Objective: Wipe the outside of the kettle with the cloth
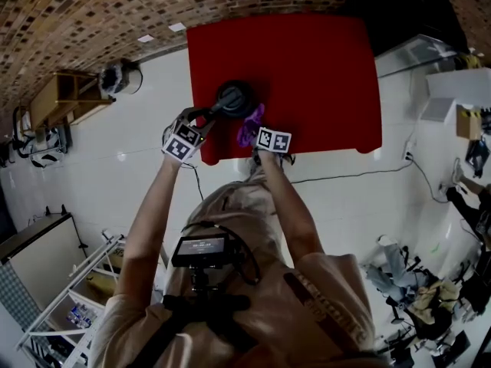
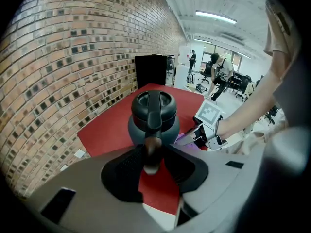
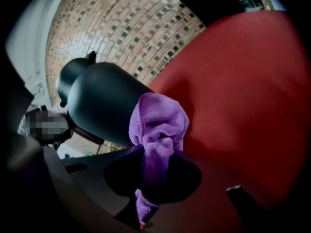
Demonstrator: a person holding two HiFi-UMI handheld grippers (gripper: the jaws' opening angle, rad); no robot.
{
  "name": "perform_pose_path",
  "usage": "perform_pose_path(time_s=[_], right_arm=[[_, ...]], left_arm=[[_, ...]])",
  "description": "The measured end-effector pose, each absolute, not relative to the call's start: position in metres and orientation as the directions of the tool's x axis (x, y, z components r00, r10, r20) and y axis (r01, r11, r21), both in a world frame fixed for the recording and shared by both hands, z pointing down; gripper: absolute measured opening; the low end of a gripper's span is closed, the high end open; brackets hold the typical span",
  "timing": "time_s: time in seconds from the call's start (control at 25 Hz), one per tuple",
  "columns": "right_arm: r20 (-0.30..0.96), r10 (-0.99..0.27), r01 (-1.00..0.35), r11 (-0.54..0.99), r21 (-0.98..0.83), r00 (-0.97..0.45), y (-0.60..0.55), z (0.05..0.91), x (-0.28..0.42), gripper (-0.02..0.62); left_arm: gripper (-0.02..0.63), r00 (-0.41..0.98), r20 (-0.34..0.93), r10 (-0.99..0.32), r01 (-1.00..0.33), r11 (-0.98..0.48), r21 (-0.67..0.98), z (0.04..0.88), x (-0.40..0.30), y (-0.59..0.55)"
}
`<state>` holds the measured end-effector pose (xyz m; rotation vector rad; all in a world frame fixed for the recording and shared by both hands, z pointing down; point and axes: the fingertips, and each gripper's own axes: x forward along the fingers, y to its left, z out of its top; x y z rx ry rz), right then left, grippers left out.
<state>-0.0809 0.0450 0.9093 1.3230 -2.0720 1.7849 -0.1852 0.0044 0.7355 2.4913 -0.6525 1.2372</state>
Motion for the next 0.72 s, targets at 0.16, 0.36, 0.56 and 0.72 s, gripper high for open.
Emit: perform_pose_path(time_s=[0.16,0.36,0.56,0.72], right_arm=[[0.545,-0.542,-0.574,-0.135,-0.808,-0.64,0.047,0.879,-0.06,0.079],[0.328,-0.603,-0.522,0.176,-0.835,-0.727,0.061,0.745,-0.068,0.078],[0.346,-0.52,-0.528,0.255,-0.81,-0.781,0.054,0.75,-0.127,0.078],[0.408,-0.447,-0.548,0.245,-0.8,-0.796,0.048,0.799,-0.15,0.081]], left_arm=[[0.129,0.529,0.802,-0.279,-0.529,-0.847,0.055,0.738,-0.186,0.006],[0.11,0.523,0.805,-0.282,-0.518,-0.854,0.038,0.739,-0.184,0.005],[0.109,0.52,0.801,-0.297,-0.521,-0.853,0.022,0.739,-0.19,0.007],[0.109,0.509,0.811,-0.288,-0.513,-0.858,0.017,0.739,-0.186,0.008]])
